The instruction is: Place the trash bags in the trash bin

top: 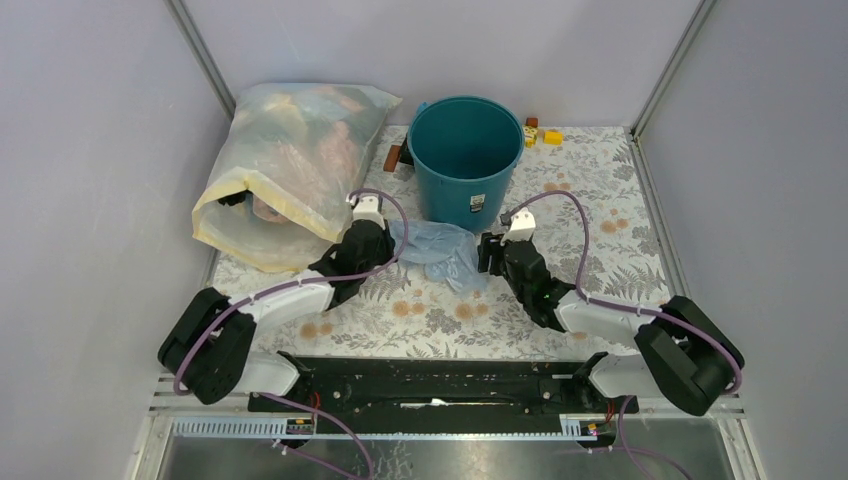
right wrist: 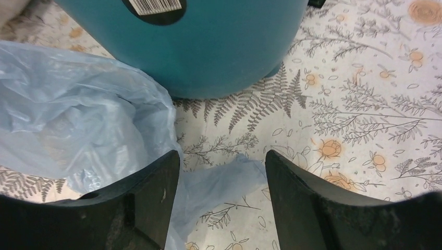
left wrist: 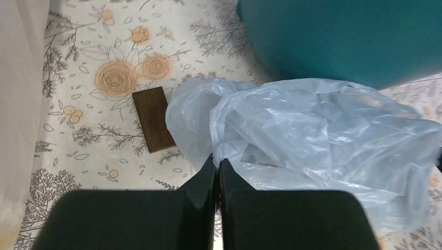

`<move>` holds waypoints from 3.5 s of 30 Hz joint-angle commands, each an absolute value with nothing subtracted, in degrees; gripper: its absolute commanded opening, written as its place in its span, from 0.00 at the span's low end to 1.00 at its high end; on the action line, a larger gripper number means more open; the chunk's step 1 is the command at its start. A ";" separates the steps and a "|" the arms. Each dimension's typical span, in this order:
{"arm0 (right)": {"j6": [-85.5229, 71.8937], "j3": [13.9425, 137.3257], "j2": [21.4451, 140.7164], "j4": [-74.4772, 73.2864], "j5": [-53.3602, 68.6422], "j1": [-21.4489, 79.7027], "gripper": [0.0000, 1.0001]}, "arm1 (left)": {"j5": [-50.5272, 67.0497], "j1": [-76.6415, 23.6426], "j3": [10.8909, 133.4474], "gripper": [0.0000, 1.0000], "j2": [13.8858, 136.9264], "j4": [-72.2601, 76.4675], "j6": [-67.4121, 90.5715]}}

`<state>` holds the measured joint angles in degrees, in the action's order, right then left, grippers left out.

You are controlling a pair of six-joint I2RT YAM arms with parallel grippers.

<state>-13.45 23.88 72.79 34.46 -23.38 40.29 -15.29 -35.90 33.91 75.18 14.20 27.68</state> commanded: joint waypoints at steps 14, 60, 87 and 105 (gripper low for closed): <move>-25.42 28.28 78.32 29.38 -14.56 31.55 0.73 | -13.64 -32.26 36.26 0.00 77.17 13.60 29.83; -46.93 28.75 91.78 41.75 -5.01 29.26 0.64 | -2.43 -32.26 29.44 0.00 69.91 25.95 28.36; -36.98 20.14 69.32 38.78 -23.44 29.20 0.00 | -0.67 -26.53 27.08 0.10 67.55 26.16 32.48; -27.96 28.99 57.92 29.47 -5.14 29.26 0.00 | 7.29 -27.22 23.21 0.68 61.45 32.98 30.87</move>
<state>-33.06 18.35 61.47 36.45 -15.00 29.39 4.14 -26.92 24.14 63.90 27.51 31.46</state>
